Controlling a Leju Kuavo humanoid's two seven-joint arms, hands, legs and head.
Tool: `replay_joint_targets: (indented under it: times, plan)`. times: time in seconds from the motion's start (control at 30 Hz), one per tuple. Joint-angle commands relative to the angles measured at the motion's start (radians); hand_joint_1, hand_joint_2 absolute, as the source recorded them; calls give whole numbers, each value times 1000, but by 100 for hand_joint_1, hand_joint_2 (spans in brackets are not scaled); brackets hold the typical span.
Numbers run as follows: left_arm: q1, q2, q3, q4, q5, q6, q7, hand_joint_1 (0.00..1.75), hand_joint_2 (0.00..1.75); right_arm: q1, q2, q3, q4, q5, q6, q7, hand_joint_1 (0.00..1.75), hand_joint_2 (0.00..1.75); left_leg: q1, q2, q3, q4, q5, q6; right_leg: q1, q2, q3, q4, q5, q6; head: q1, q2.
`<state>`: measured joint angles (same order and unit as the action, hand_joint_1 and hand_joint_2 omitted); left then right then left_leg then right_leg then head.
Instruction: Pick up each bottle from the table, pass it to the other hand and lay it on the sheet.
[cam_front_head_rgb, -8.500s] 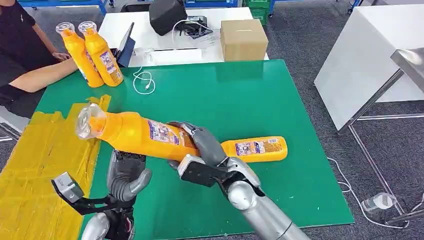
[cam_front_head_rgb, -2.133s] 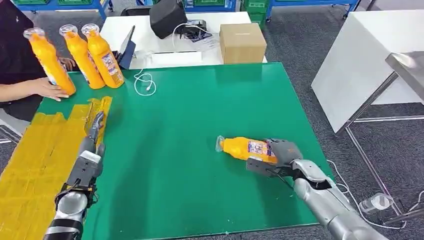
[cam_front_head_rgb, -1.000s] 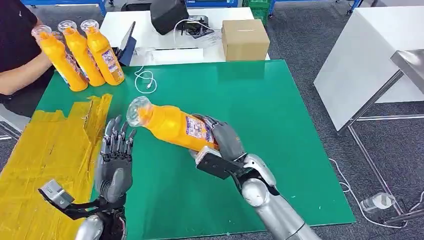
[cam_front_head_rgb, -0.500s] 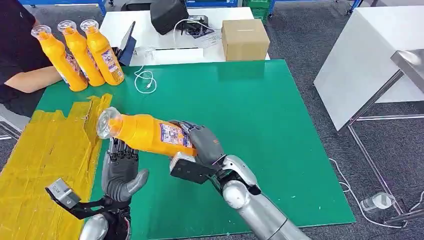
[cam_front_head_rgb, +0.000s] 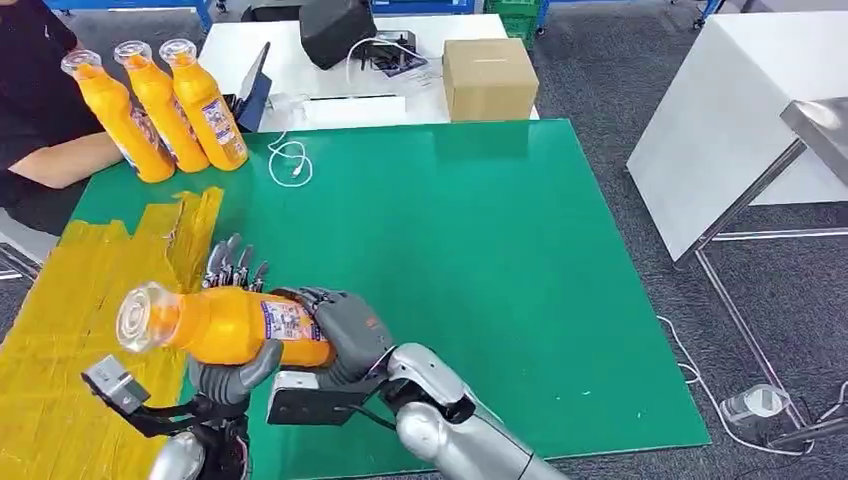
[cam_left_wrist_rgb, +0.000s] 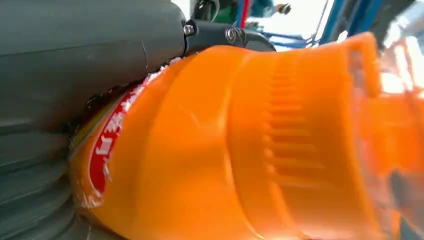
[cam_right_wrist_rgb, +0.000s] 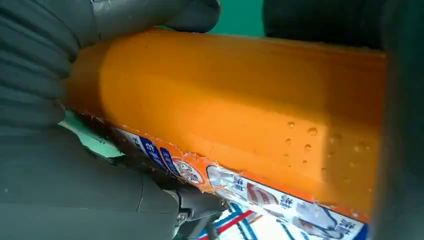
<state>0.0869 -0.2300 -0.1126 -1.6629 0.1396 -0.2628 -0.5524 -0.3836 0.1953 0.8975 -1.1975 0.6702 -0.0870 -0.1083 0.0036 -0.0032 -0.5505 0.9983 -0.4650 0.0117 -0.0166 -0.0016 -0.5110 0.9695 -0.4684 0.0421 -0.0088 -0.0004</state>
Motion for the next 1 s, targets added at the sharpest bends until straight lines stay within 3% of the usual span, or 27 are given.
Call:
replay_joint_targets:
  times: [0.03, 0.6, 0.73, 0.77, 0.87, 0.9, 1.0]
  plan:
    - [-57, -4, 19, 65, -28, 14, -36, 175, 175, -30, -13, 176, 60, 1, 19, -21, 175, 175, 3, -2, 2, -1, 1, -1, 3, -3, 4, -3, 0, -3, 1, 0]
    - [-34, -5, 77, -1, -96, 54, -112, 175, 175, -2, -38, 120, 64, -2, -18, -14, 175, 175, 2, -3, 2, -1, 0, -1, 2, -3, 3, -3, 0, -2, 1, 0]
    - [-8, 39, 57, -98, -329, 296, -146, 175, 175, 56, -66, 38, 20, 4, -67, -11, 175, 175, 2, -3, 1, -1, 0, -1, 2, -3, 3, -3, 0, -2, 0, 0]
    - [4, 74, 35, -122, -364, 376, -146, 175, 175, 87, -78, -5, -8, 8, -85, -15, 140, 175, 3, -4, 2, -1, 0, -1, 3, -4, 4, -3, 0, -2, 1, 0]
    - [16, 91, 32, -132, -376, 404, -146, 175, 175, 104, -92, -23, -31, 15, -94, -20, 140, 175, 1, -3, 1, -1, 0, -1, 2, -4, 3, -3, 0, -2, 0, 0]
    - [16, 91, 32, -132, -376, 404, -146, 175, 175, 104, -92, -23, -31, 15, -94, -20, 7, 175, 2, -4, 2, -1, 0, -1, 2, -4, 4, -3, 0, -2, 1, 0]
    - [38, 123, 62, -71, -667, 603, -146, 175, 175, 174, -144, -111, -116, -74, -59, -50, 0, 175, 1, -4, 1, -2, 1, -1, 1, -4, 2, -3, 0, -1, 0, 0]
